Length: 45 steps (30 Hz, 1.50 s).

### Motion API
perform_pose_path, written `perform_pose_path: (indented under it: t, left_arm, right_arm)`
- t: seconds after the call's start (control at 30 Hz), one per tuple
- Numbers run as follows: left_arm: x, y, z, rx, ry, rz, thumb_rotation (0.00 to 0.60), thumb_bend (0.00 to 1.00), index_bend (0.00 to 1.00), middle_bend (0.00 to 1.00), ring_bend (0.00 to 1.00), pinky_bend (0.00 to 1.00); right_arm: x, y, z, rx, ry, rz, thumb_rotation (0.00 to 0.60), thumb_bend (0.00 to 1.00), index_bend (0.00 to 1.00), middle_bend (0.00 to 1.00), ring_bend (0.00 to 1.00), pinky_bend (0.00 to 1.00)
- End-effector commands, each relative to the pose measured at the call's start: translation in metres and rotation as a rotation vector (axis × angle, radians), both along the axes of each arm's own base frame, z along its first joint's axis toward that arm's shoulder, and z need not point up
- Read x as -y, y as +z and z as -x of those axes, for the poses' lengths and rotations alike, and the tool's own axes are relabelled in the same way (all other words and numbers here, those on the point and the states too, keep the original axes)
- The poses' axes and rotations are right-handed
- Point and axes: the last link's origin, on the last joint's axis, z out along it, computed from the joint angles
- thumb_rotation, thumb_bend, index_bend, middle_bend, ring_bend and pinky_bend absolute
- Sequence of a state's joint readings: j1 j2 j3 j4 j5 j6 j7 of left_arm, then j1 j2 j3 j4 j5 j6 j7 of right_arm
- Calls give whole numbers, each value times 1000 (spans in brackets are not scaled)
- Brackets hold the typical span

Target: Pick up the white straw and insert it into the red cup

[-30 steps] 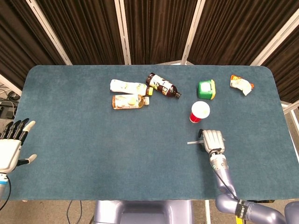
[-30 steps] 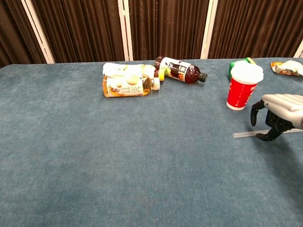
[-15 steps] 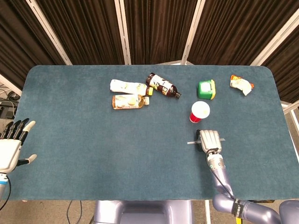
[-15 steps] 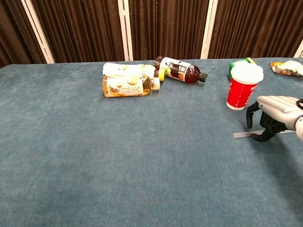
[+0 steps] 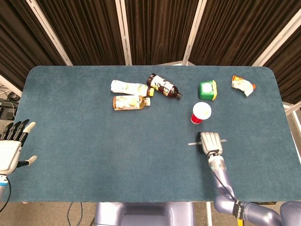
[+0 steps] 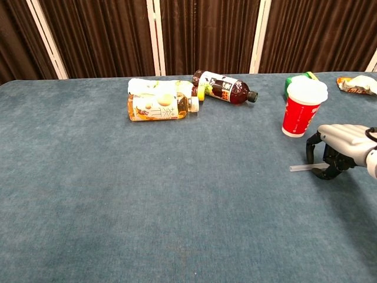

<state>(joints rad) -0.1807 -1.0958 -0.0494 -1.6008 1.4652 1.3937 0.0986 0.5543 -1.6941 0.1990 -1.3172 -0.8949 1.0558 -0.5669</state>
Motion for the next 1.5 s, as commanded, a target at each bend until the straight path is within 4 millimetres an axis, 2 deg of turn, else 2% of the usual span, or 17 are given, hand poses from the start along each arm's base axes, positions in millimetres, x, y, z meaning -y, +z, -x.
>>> perform_pose_path:
  t: [0.03,0.5,0.73,0.93,1.0,1.17,1.3,1.4,1.5]
  left_arm:
    - [0,0,0,0,0,0,600,49,0,0,0,0]
    - [0,0,0,0,0,0,600,48,0,0,0,0]
    - [0,0,0,0,0,-1,600,49,0,0,0,0]
    - [0,0,0,0,0,-2,600,47,0,0,0,0]
    - [0,0,0,1,0,-2,600,49,0,0,0,0]
    - [0,0,0,1,-1,-3,600,49,0,0,0,0]
    - [0,-1,0,-1,-3,-6,600,47,0,0,0,0]
    - [0,-1,0,-1,-3,-7,600,49,0,0,0,0]
    - [0,-1,0,-2,-3,-8,600,50,0,0,0,0]
  right_arm:
    - [0,0,0,-1,-1,-2,600,394,512,1000,819,672]
    - [-4,4,-8,26,32,24,600,410,543,1000,819,672]
    - [-16,28,-29,115,93,67,600,403,542,1000,819,673]
    - [-27,66,-52,268,105,125,600,401,543,1000,819,671]
    - [-28,80,-60,353,89,153,600,400,543,1000,820,669]
    - [-22,122,-82,694,28,279,600,398,544,1000,820,659]
    - [-7,159,-97,1086,-20,412,600,398,553,1000,819,649]
    - [2,173,-103,1274,-48,442,600,398,565,1000,820,649]
    - [21,190,-107,1498,-71,486,600,398,572,1000,819,646]
